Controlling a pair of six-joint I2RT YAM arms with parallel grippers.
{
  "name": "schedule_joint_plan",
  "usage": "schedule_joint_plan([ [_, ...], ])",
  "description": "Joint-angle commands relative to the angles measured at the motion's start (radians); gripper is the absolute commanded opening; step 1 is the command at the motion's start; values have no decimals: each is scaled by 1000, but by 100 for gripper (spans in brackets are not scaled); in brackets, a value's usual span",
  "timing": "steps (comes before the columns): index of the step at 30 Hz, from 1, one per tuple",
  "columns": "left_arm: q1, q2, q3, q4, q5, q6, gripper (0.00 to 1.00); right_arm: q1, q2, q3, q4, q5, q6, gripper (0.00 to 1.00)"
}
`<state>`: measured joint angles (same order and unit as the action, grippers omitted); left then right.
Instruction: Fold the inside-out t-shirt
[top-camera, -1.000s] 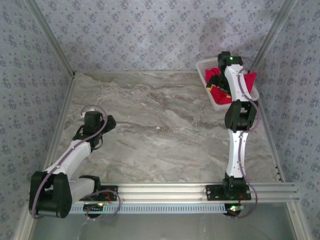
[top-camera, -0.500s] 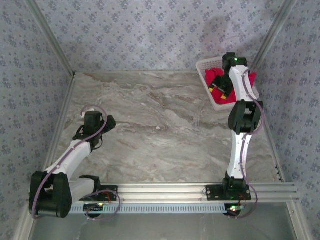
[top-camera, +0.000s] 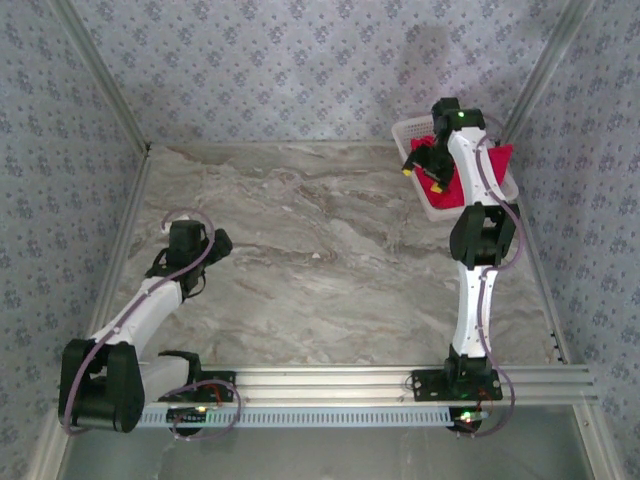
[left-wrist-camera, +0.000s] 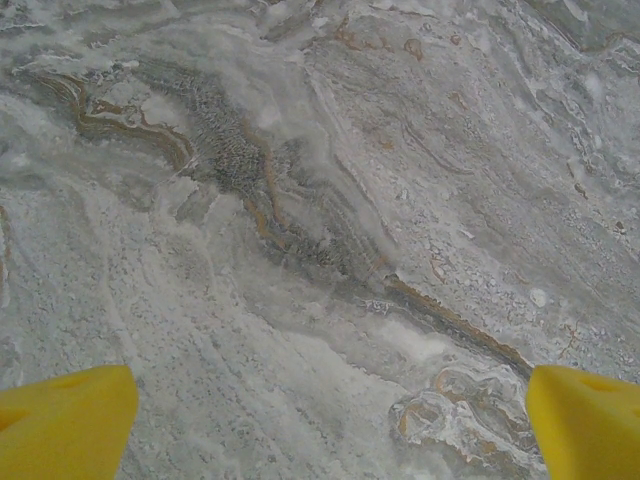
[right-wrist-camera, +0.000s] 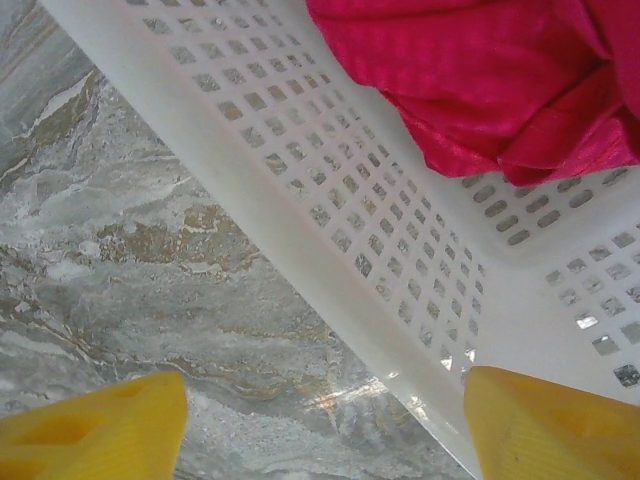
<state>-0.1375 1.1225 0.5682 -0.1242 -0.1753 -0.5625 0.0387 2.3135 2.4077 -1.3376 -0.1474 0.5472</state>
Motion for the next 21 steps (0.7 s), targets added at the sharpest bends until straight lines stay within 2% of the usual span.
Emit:
schedule_joint_plan([
  [1, -2, 3, 27, -14, 0, 1, 100, -6, 11, 16, -51, -73, 2, 82],
  [3, -3, 6, 27, -10, 2, 0, 99, -3, -24, -55, -3, -88, 15, 85],
  [6, -2, 15, 27, -5, 5, 0, 100, 2, -132, -273, 213, -116, 140, 88],
  [9, -2, 26, 29, -1, 16, -4, 100, -23, -197, -403, 370, -47, 210, 88],
  [16, -2, 33, 33, 4, 24, -4, 100, -25, -174, -350, 343, 12, 189, 88],
  [21, -2, 40, 37, 0, 19, -2, 99, 30, -161, -351, 361, -103, 217, 86],
])
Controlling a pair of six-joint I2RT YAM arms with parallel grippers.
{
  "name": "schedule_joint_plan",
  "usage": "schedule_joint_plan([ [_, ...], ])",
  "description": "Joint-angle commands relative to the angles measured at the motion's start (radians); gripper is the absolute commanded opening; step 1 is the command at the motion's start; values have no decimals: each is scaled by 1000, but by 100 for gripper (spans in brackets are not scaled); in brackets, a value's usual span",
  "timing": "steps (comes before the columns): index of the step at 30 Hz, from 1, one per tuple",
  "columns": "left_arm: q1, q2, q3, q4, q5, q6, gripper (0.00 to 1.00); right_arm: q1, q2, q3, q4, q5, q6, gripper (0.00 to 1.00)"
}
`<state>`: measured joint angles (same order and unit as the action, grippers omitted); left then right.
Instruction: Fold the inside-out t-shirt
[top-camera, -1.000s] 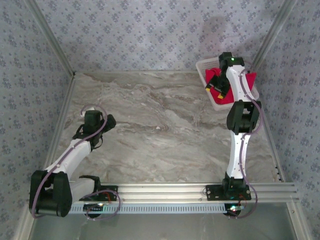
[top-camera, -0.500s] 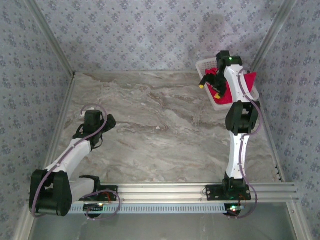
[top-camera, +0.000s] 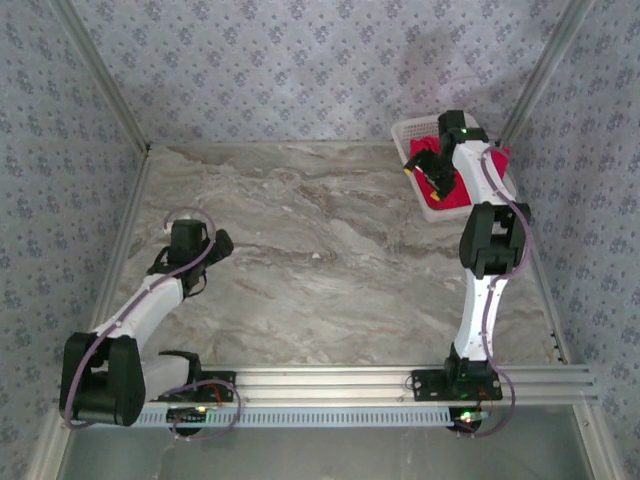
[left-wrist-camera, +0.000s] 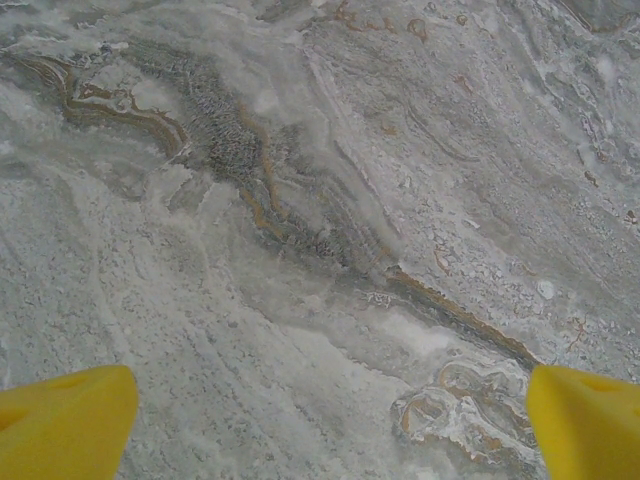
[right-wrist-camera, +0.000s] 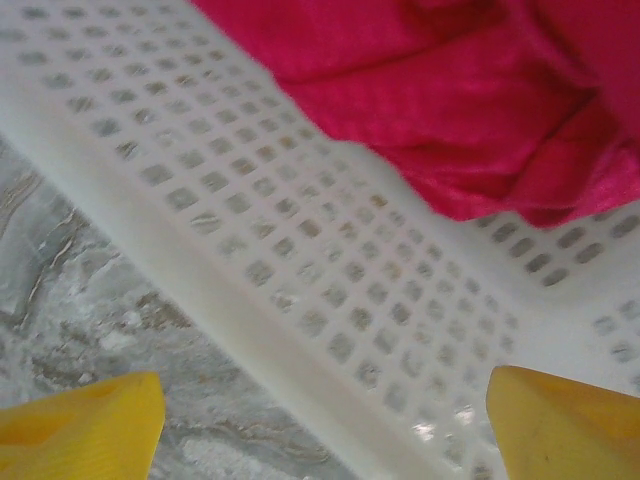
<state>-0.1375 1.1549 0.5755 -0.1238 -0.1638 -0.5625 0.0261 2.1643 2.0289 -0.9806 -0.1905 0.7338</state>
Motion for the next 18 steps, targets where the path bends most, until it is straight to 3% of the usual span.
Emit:
schedule_joint_plan([
  [1, -2, 9, 30, 0, 6, -2, 100, 63, -7, 29, 8, -70, 42, 85],
  [6, -3, 14, 33, -4, 6, -2, 100, 132, 22, 45, 35, -112, 99, 85],
  [10, -2, 17, 35, -7, 5, -2, 100, 130, 42, 102, -25, -99, 81, 84],
  [18, -1, 20, 39, -8, 6, -2, 100, 26, 72, 351, -338, 218, -179, 79],
])
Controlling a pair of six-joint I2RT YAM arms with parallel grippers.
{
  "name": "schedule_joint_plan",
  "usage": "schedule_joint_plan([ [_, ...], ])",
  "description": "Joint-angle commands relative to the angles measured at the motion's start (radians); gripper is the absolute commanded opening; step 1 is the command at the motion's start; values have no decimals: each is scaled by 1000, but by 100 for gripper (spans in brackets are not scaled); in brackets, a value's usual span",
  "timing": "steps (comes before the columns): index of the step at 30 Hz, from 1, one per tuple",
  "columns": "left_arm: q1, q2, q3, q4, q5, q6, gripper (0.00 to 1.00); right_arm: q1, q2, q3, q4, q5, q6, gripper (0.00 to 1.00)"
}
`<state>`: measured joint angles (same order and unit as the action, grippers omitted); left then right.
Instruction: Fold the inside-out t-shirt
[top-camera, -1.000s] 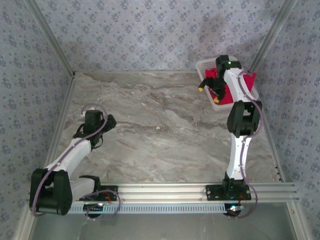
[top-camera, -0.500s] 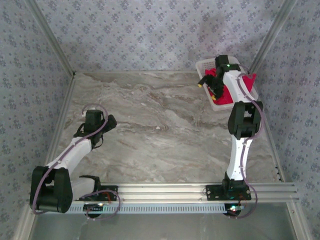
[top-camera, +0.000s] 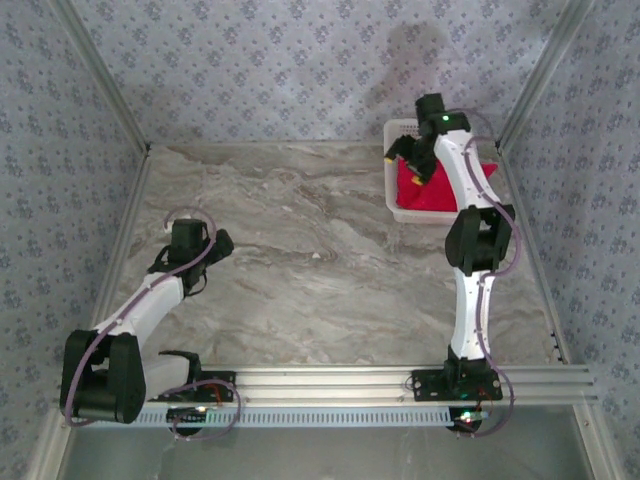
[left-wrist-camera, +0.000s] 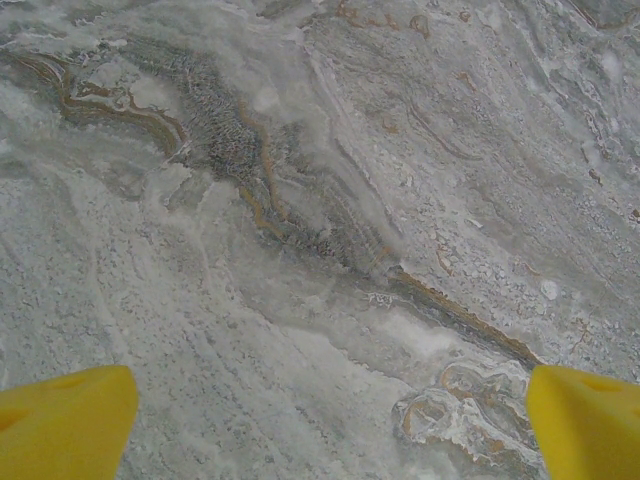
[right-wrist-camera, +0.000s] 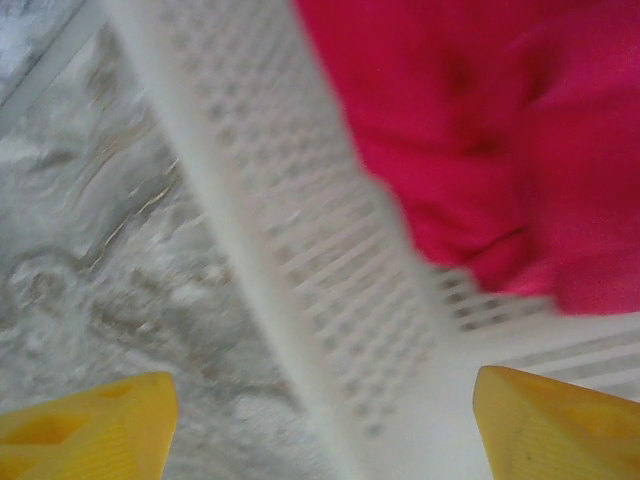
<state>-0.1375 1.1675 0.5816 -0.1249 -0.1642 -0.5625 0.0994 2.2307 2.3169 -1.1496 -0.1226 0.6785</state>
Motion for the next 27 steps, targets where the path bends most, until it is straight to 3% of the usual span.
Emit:
schedule_joint_plan([
  [1, -1, 7, 33, -7, 7, -2, 100, -63, 6, 70, -194, 182, -155, 79],
  [7, -1, 12, 32, -5, 12, -2, 100, -123, 29, 56, -244, 311, -260, 82],
  [14, -2, 16, 32, -4, 19, -3, 100, -153, 107, 125, -245, 351, -282, 81],
  [22, -1, 25, 38, -4, 22, 0, 100, -163, 208, 221, -313, 414, -291, 72],
  [23, -2, 26, 40, -5, 22, 0, 100, -163, 207, 220, -312, 414, -291, 69],
  [27, -2, 37, 49, -11, 27, 2, 100, -171, 209, 223, -308, 393, -290, 24],
])
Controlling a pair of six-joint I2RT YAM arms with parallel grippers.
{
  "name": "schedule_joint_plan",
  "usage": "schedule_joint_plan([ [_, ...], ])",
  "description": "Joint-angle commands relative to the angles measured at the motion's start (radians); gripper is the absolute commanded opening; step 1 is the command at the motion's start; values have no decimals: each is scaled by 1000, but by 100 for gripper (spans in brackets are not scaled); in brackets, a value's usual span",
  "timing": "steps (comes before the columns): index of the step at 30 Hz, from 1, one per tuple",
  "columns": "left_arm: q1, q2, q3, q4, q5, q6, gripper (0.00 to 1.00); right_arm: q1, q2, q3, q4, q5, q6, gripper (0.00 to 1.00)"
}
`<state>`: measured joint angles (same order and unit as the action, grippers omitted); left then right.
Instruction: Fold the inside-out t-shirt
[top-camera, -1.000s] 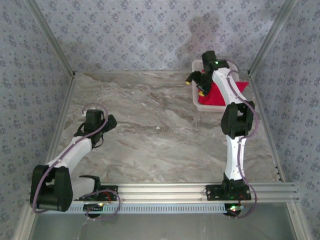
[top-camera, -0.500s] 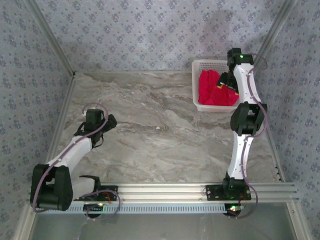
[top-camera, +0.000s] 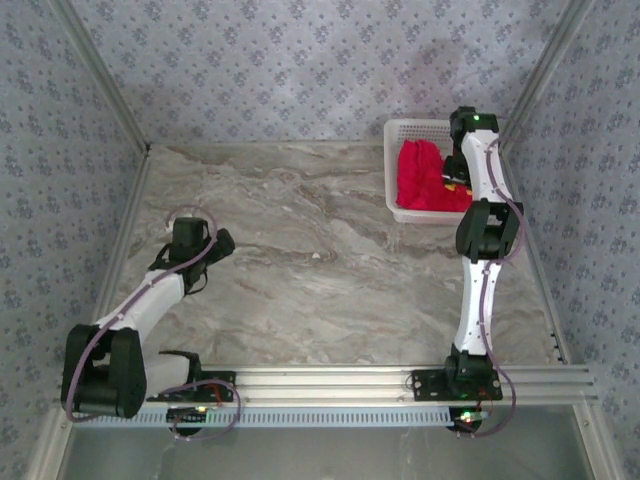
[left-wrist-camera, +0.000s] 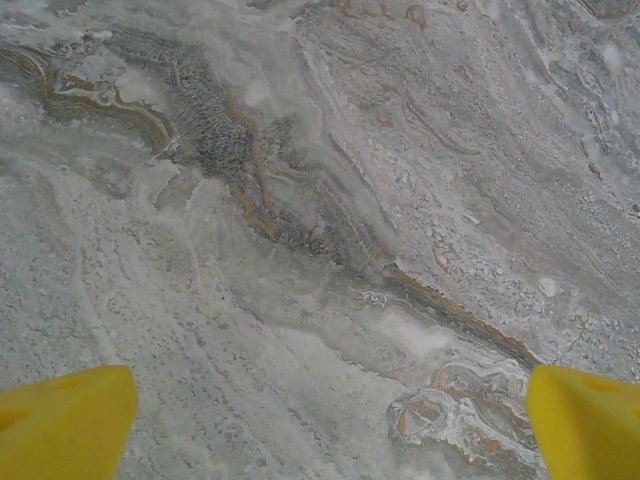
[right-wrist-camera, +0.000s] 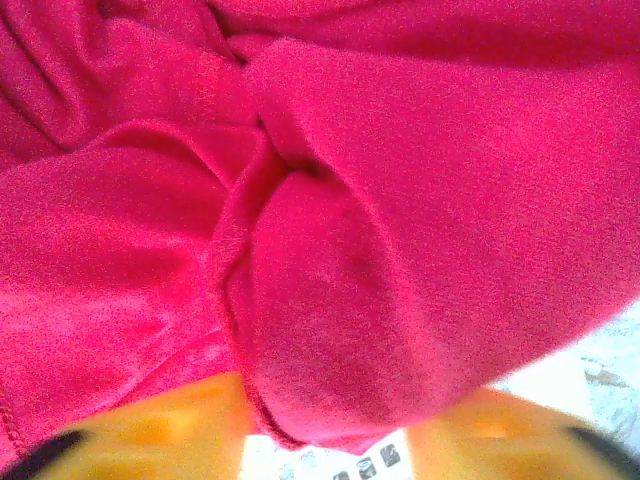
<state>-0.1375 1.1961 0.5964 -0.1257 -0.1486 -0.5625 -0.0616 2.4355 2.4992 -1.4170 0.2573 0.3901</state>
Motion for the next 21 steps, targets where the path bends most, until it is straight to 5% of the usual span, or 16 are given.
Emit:
schedule_joint_plan([
  [1, -2, 10, 37, -15, 11, 3, 100, -11, 4, 41, -40, 11, -2, 11],
  [2, -2, 11, 39, -16, 11, 3, 100, -12, 4, 41, -41, 11, -1, 0],
  [8, -1, 5, 36, -17, 12, 3, 100, 12, -75, 40, -23, 29, 25, 0],
  [17, -2, 27, 83, 15, 56, 27, 100, 126, -464, -150, 235, -124, 102, 0],
  [21, -2, 25, 161, -114, 103, -35, 100, 134, -600, -166, 387, -187, 177, 0],
])
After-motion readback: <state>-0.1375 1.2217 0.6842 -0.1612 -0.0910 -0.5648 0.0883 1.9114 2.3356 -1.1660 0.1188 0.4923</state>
